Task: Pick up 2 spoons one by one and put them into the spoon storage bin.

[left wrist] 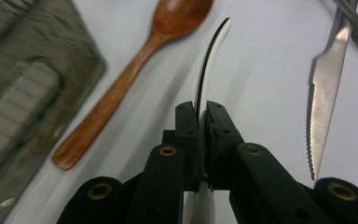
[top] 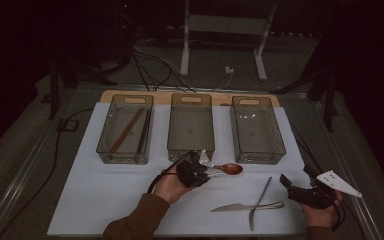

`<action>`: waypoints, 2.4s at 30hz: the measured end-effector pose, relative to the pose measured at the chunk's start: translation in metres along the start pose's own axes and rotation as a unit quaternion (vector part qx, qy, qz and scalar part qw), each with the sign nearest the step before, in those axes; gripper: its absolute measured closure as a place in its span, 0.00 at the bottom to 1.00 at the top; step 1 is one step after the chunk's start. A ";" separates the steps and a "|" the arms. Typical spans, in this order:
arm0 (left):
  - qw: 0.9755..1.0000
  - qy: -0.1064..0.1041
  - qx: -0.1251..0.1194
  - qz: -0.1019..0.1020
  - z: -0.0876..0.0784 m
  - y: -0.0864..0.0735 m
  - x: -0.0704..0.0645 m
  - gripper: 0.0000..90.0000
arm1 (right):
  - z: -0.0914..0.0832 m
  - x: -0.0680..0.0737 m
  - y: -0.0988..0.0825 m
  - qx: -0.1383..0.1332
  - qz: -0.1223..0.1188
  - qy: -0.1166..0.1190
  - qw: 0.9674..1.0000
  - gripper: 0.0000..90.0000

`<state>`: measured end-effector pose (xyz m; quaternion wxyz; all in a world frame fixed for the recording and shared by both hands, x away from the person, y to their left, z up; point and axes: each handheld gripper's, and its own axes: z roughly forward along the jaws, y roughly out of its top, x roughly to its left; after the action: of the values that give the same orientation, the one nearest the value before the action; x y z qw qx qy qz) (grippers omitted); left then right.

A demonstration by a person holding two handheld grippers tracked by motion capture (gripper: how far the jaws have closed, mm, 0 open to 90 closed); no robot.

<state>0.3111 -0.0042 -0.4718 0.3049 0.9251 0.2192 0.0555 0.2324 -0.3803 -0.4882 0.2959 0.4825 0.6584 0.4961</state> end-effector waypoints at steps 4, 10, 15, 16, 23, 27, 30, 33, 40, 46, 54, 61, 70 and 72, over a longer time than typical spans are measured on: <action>1.000 0.012 -0.011 -0.009 -0.011 0.004 0.007 0.97 | 0.000 0.000 0.000 0.000 0.000 0.000 1.000 0.00; 0.999 0.029 -0.029 -0.025 -0.029 0.011 0.019 0.97 | 0.000 0.000 0.000 0.000 0.000 0.000 1.000 0.00; 0.998 0.042 -0.039 -0.032 -0.040 0.016 0.027 0.96 | 0.000 0.000 0.000 0.000 0.001 -0.001 1.000 0.00; 0.998 0.045 -0.039 -0.033 -0.042 0.017 0.029 0.96 | 0.000 0.000 0.000 0.001 0.000 0.000 1.000 0.00; 0.996 0.059 -0.048 -0.046 -0.051 0.024 0.040 0.96 | 0.000 0.000 0.000 0.000 0.000 -0.001 1.000 0.00; 0.995 0.064 -0.053 -0.055 -0.054 0.028 0.046 0.96 | 0.000 0.000 0.000 0.000 0.000 0.000 1.000 0.00; 0.994 0.070 -0.059 -0.060 -0.055 0.031 0.051 0.96 | 0.001 0.000 0.000 0.001 0.002 0.000 1.000 0.00; 0.993 0.077 -0.063 -0.070 -0.055 0.033 0.057 0.96 | 0.001 0.000 0.000 0.001 0.000 0.000 1.000 0.00; 0.989 0.089 -0.070 -0.096 -0.052 0.034 0.072 0.96 | 0.001 0.000 0.000 0.001 0.001 0.000 1.000 0.00; 0.986 0.093 -0.077 -0.118 -0.048 0.032 0.081 0.96 | 0.000 0.000 0.000 0.001 0.002 0.001 1.000 0.00; 0.985 0.095 -0.071 -0.127 -0.042 0.030 0.088 0.96 | 0.001 0.000 0.000 0.001 0.002 0.001 1.000 0.00; 0.984 0.096 -0.063 -0.139 -0.036 0.027 0.096 0.96 | 0.001 0.000 0.000 0.001 0.001 0.001 1.000 0.00; 0.983 0.093 -0.058 -0.148 -0.028 0.025 0.098 0.95 | 0.000 -0.001 0.000 0.001 0.002 0.001 1.000 0.00; 0.982 0.092 -0.057 -0.153 -0.026 0.023 0.099 0.95 | 0.000 -0.001 0.000 0.000 0.002 0.001 1.000 0.00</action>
<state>0.4024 0.0367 -0.4402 0.3407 0.8526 0.3820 0.1055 0.2326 -0.3809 -0.4884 0.2942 0.4830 0.6581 0.4971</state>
